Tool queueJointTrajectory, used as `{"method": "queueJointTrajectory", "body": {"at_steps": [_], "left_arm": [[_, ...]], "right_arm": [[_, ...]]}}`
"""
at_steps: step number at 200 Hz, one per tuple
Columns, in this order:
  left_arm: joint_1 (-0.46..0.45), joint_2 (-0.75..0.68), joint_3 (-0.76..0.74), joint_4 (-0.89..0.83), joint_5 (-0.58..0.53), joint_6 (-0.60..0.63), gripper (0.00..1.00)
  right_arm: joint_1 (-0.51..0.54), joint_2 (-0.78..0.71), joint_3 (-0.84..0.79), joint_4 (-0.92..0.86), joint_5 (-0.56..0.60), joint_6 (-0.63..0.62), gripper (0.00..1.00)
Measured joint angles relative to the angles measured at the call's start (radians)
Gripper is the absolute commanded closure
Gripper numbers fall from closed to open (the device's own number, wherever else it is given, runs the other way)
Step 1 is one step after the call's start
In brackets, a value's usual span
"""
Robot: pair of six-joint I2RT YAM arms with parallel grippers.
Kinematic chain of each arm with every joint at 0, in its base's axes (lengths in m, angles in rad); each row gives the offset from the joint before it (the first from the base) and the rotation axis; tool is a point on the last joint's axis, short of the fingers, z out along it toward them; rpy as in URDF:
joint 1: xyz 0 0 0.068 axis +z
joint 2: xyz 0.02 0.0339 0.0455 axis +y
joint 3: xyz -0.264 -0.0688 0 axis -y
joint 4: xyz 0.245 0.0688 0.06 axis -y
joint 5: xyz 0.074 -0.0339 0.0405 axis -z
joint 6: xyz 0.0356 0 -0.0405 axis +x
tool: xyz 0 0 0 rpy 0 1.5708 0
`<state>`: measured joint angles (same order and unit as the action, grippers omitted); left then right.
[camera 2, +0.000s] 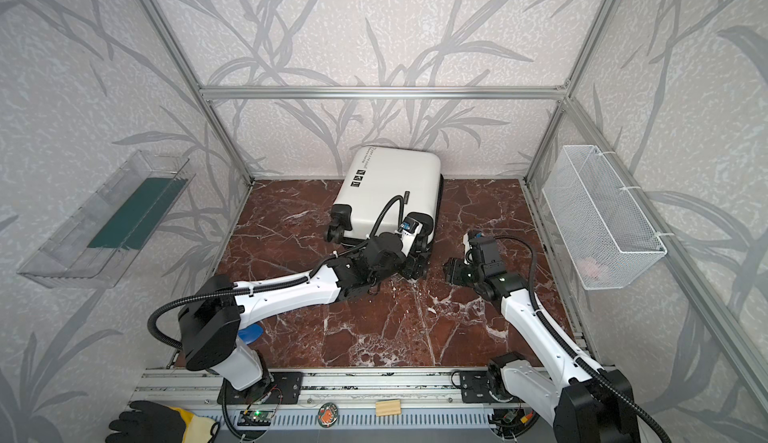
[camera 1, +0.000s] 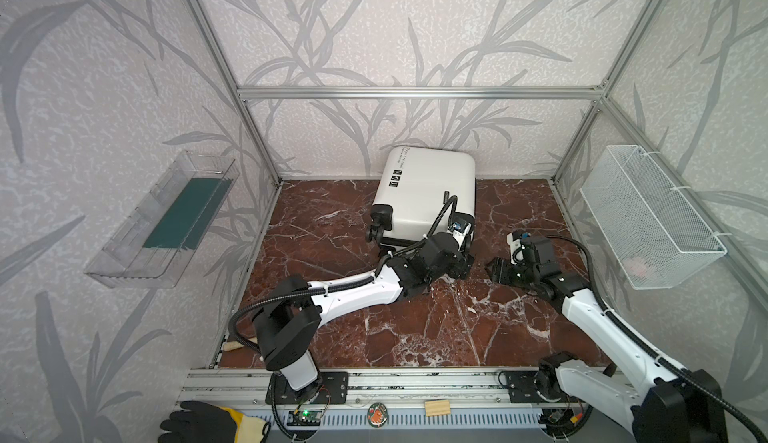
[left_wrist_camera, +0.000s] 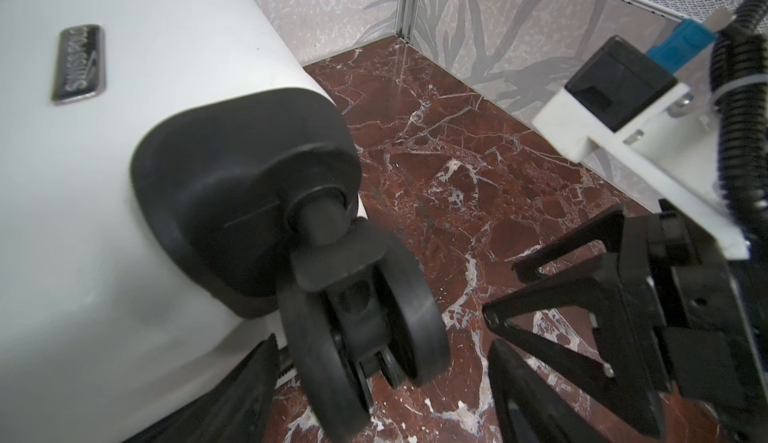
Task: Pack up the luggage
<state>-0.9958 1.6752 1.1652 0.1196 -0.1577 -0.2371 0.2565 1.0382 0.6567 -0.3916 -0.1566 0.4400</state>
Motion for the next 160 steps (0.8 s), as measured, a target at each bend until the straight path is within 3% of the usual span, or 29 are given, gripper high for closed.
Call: {"method": "queueJointTrajectory", "body": {"at_steps": [38, 94, 124, 160], "left_arm": [[0.002, 0.056, 0.029, 0.021, -0.025, -0.013, 0.22], [0.023, 0.068, 0.026, 0.051, -0.026, -0.045, 0.35], [0.036, 0.064, 0.005, 0.085, -0.004, -0.05, 0.48], [0.043, 0.046, -0.019, 0.092, 0.007, -0.07, 0.52]], "right_arm": [[0.0, 0.0, 0.0, 0.0, 0.0, -0.004, 0.37], [0.0, -0.002, 0.0, 0.002, -0.004, -0.009, 0.37], [0.0, -0.001, 0.0, 0.005, -0.015, -0.019, 0.37], [0.0, 0.001, 0.0, 0.01, -0.039, -0.026, 0.37]]}}
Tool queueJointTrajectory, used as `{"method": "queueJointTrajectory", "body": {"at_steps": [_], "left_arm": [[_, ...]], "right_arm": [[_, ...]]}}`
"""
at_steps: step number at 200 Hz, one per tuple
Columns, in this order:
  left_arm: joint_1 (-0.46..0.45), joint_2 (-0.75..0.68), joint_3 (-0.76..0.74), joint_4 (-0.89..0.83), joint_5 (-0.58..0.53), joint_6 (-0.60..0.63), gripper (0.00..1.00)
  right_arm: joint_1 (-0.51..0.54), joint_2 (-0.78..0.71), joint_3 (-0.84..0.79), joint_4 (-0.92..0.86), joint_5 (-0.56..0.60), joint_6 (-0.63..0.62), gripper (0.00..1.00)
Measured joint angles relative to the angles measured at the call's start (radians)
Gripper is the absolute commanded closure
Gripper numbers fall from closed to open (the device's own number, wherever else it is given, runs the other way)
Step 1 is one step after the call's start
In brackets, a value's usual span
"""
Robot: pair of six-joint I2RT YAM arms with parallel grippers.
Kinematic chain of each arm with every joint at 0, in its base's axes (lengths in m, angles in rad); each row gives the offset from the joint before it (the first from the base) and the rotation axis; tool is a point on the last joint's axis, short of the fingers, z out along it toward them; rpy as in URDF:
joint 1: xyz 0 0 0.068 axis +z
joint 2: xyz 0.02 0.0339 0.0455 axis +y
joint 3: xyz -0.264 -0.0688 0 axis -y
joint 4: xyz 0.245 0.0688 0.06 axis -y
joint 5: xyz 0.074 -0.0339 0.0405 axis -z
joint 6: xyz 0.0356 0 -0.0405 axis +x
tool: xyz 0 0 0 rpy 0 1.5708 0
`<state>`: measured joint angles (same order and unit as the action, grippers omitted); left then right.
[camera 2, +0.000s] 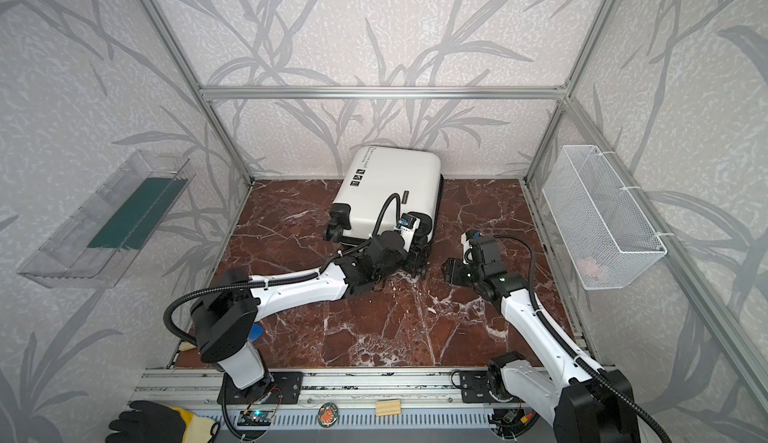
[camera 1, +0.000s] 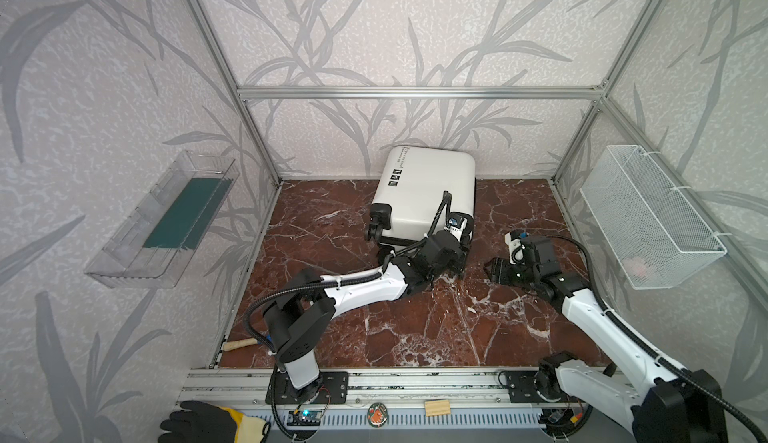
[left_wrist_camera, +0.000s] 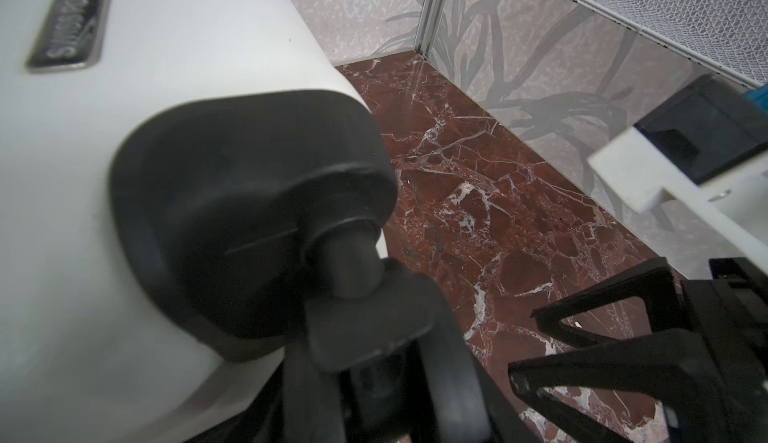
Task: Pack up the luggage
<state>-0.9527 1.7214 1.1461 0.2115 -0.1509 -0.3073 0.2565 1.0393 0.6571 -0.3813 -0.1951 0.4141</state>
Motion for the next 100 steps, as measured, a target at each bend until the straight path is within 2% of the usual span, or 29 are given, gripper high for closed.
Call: {"method": "queueJointTrajectory", "body": {"at_steps": [56, 100], "left_arm": [[0.038, -0.03, -0.03, -0.003, 0.031, 0.0, 0.53], [0.069, -0.072, -0.082, 0.016, 0.082, 0.013, 0.45]], "right_arm": [[0.0, 0.003, 0.002, 0.019, -0.028, -0.009, 0.37], [0.024, 0.023, 0.002, 0.045, -0.035, -0.02, 0.37]]}}
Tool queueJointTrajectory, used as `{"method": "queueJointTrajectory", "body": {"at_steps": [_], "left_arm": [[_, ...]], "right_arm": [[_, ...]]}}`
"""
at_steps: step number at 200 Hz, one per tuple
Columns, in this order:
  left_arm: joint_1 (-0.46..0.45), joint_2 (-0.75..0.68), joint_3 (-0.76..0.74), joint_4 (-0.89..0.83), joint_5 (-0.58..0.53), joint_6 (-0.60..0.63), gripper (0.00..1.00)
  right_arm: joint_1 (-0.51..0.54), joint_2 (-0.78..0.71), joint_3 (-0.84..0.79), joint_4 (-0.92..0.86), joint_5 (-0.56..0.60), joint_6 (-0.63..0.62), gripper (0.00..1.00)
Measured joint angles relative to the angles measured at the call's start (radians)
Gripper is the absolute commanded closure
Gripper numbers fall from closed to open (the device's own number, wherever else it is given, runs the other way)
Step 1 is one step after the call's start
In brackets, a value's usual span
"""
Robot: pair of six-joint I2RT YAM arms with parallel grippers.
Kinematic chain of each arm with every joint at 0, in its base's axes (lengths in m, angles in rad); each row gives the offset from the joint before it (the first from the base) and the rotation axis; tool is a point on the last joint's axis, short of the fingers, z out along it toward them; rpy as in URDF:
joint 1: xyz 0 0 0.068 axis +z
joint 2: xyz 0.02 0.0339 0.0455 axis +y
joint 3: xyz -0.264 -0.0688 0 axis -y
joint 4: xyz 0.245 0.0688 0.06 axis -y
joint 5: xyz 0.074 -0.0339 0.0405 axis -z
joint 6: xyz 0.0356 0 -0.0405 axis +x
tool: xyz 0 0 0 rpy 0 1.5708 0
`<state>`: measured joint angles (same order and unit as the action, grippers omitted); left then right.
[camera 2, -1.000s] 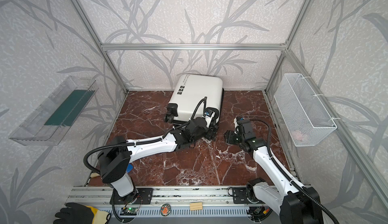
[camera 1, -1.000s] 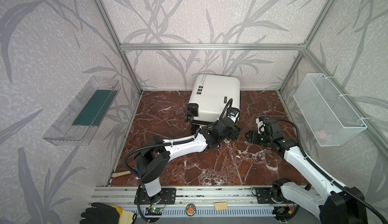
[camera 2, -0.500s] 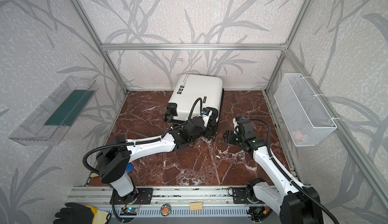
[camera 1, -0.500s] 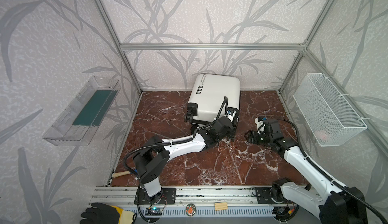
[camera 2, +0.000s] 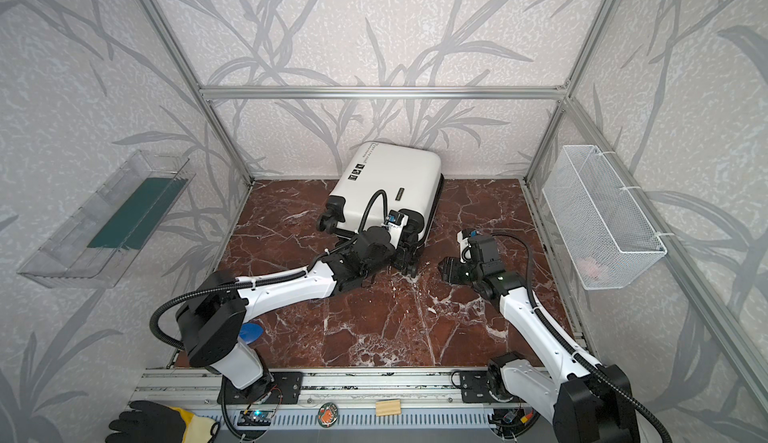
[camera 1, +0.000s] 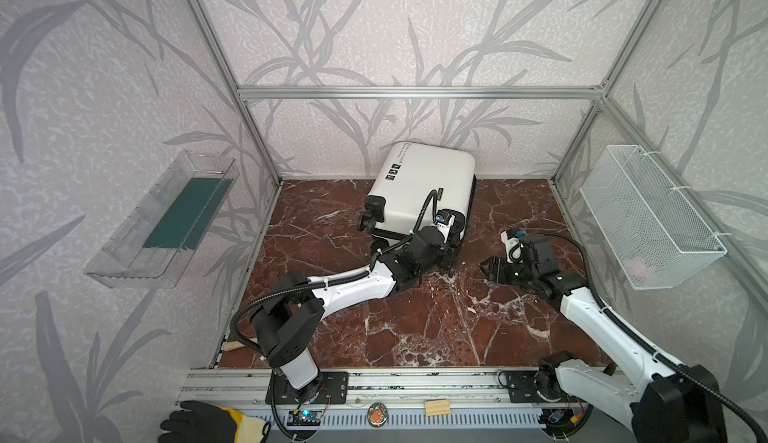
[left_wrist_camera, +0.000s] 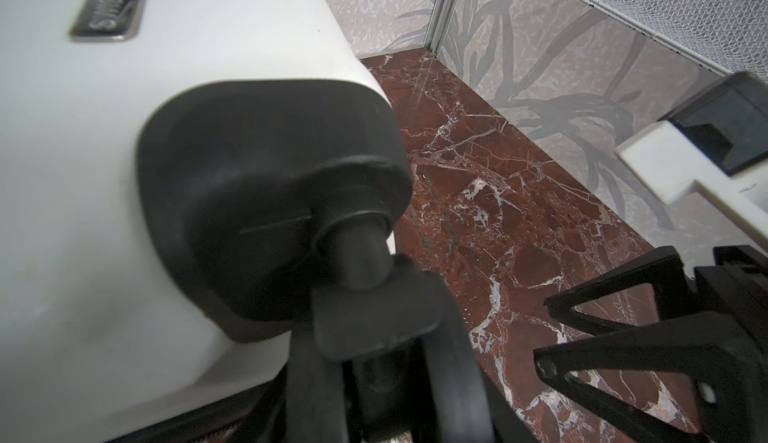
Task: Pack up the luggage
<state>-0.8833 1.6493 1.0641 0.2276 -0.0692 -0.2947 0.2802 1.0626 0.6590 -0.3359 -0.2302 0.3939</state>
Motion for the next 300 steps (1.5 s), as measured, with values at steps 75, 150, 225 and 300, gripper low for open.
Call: {"method": "queueJointTrajectory", "body": {"at_steps": [75, 150, 225, 300], "left_arm": [[0.034, -0.073, -0.093, 0.098, 0.089, 0.016, 0.41], [0.04, -0.051, -0.084, 0.114, 0.123, 0.006, 0.42], [0.029, -0.019, -0.07, 0.124, 0.103, -0.026, 0.66], [0.027, -0.032, -0.018, -0.004, 0.022, 0.052, 0.8]], "right_arm": [[0.06, 0.074, 0.026, 0.068, -0.001, -0.003, 0.37], [0.061, 0.078, 0.028, 0.08, 0.002, -0.003, 0.37], [0.061, 0.078, 0.028, 0.082, 0.002, -0.004, 0.37], [0.076, 0.087, 0.028, 0.113, -0.003, -0.026, 0.37]]}}
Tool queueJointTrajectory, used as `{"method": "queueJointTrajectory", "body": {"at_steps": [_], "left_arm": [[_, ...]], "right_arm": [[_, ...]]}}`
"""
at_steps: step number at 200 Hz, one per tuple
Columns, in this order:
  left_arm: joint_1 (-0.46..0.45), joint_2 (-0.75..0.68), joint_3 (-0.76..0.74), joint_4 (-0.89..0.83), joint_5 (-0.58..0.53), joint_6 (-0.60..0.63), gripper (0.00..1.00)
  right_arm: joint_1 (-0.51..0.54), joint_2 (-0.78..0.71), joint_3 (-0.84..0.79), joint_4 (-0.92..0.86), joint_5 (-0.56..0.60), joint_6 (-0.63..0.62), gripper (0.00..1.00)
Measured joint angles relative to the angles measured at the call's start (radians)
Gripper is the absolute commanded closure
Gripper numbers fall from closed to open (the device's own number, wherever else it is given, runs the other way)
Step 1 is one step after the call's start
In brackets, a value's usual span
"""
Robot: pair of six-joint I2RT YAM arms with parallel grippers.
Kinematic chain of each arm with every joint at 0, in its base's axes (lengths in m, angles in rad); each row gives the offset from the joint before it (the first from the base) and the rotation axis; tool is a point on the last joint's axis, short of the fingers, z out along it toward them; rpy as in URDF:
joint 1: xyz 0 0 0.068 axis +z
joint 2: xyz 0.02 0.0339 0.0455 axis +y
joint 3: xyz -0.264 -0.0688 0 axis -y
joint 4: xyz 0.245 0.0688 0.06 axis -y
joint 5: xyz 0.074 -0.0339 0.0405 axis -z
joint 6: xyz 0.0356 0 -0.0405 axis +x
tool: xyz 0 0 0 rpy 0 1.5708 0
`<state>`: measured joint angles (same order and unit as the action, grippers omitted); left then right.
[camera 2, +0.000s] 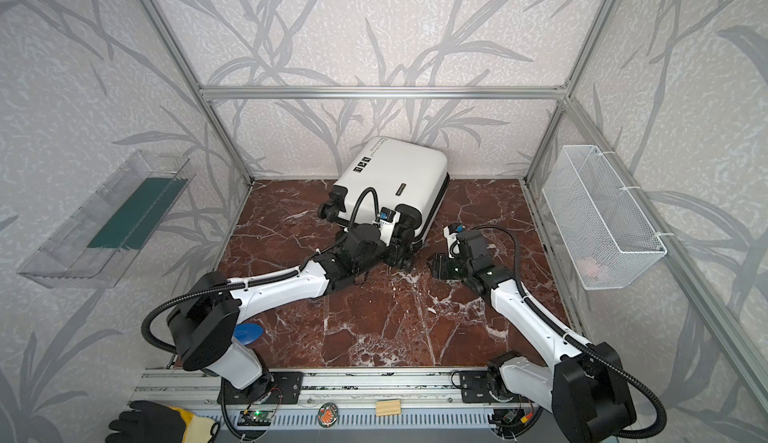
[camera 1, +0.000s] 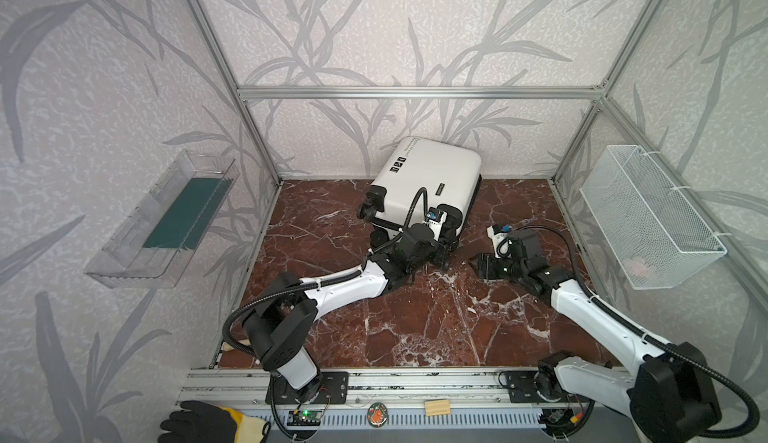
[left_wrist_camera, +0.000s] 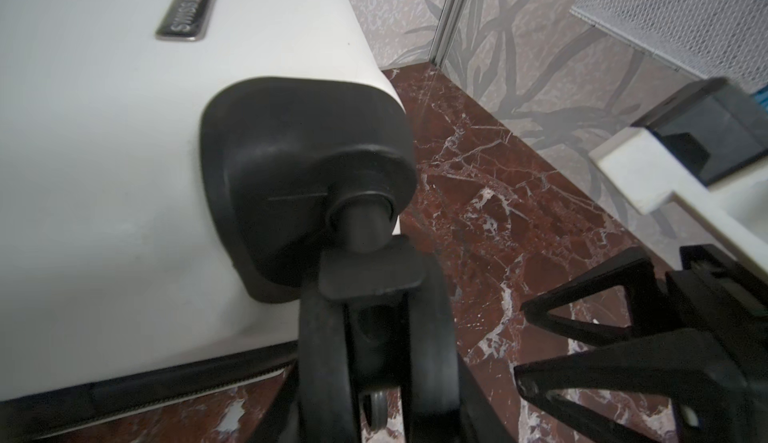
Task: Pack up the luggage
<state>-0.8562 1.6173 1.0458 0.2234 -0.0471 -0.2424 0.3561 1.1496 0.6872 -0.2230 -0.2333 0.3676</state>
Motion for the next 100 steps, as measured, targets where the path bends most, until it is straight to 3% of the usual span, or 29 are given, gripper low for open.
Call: {"method": "queueJointTrajectory", "body": {"at_steps": [100], "left_arm": [[-0.128, -0.022, 0.079, -0.24, -0.266, 0.367, 0.9]], "right_arm": [[0.081, 0.023, -0.04, 0.128, 0.015, -0.026, 0.37]]}}
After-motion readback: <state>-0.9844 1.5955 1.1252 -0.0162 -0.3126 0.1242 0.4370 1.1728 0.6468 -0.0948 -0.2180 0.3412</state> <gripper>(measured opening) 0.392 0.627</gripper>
